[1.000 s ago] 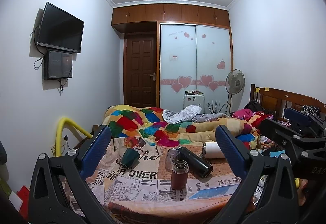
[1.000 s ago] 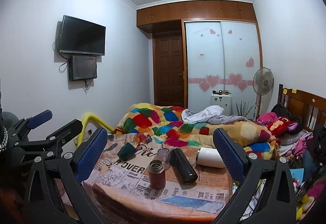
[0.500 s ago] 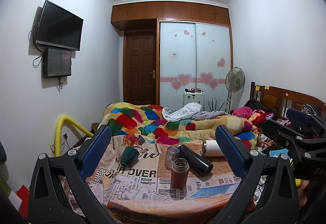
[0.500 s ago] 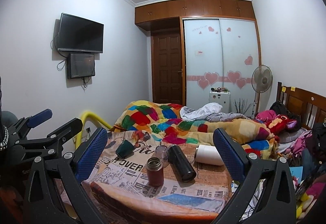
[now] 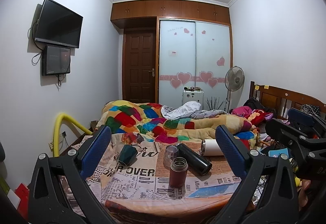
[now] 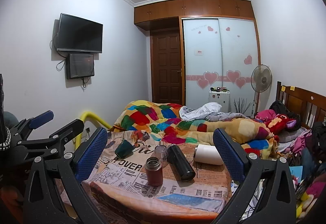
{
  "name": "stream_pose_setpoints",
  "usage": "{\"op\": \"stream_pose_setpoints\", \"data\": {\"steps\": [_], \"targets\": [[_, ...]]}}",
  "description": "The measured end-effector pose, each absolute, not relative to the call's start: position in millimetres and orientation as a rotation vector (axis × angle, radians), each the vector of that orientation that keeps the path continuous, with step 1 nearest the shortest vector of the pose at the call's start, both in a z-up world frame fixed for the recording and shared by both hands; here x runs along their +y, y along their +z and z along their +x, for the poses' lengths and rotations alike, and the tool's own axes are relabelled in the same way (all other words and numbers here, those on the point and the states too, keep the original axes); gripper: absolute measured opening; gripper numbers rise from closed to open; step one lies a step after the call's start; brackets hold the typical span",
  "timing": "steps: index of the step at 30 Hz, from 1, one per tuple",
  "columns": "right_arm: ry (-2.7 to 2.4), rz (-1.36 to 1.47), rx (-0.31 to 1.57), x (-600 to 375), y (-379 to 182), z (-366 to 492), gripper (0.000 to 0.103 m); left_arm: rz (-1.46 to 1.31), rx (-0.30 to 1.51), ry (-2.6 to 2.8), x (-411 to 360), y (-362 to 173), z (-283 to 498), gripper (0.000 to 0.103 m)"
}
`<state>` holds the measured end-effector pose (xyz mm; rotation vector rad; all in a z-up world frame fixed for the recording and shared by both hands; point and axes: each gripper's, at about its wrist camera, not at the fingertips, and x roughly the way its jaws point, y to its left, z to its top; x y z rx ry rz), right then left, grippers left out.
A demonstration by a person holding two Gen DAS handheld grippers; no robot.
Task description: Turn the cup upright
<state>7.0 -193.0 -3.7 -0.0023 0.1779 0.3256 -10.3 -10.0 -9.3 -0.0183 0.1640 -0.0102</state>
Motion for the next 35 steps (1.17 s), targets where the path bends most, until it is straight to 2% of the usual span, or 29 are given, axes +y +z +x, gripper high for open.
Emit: {"op": "stream_pose_setpoints", "data": {"steps": [35], "targets": [[0.329, -0.01, 0.195, -194, -9, 10, 0.103, -0.056, 0.2, -0.022, 1, -16, 4, 0.103]]}}
